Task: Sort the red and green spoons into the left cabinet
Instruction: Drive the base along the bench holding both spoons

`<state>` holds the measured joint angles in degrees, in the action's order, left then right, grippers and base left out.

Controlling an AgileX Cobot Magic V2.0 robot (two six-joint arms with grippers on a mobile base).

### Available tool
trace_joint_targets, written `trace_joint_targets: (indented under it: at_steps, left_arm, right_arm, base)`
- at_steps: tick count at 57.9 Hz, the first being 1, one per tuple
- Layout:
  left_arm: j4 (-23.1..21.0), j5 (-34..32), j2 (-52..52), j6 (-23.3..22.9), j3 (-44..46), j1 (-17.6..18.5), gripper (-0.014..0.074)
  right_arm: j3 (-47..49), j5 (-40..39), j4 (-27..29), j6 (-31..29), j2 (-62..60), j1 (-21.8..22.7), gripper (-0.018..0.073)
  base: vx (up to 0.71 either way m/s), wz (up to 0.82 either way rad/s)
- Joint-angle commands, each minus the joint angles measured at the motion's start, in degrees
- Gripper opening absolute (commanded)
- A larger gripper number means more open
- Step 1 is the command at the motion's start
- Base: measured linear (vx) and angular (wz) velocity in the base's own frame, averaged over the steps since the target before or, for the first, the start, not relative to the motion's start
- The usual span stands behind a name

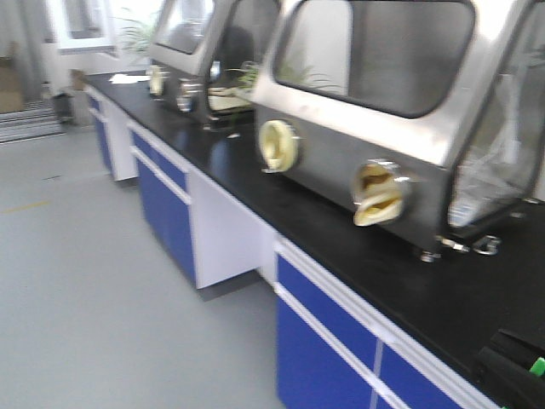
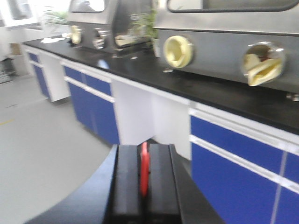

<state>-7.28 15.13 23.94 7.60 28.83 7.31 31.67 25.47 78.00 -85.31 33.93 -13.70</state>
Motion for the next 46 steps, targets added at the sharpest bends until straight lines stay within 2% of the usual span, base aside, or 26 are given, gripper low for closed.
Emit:
trace_joint_targets:
  at_steps: [1, 18, 46]
  left_arm:
    - [-0.46, -4.85, 0.27, -0.38, 1.62, 0.09, -0.0003]
    - [-0.46, -4.85, 0.27, -0.38, 1.62, 0.09, -0.0003]
    - [-0.46, -4.85, 0.27, -0.38, 1.62, 0.09, -0.0003]
  right_arm:
    - [1.44, 0.52, 2.21, -0.02, 0.08, 0.02, -0.0003]
    - [1.44, 0.84, 2.21, 0.05, 0.08, 0.02, -0.0003]
    - [1.44, 0.84, 2.21, -0.03, 0.08, 0.02, -0.0003]
  base:
    - [0.0, 0.65]
    - [0.05, 0.65]
    - [0.15, 0.49]
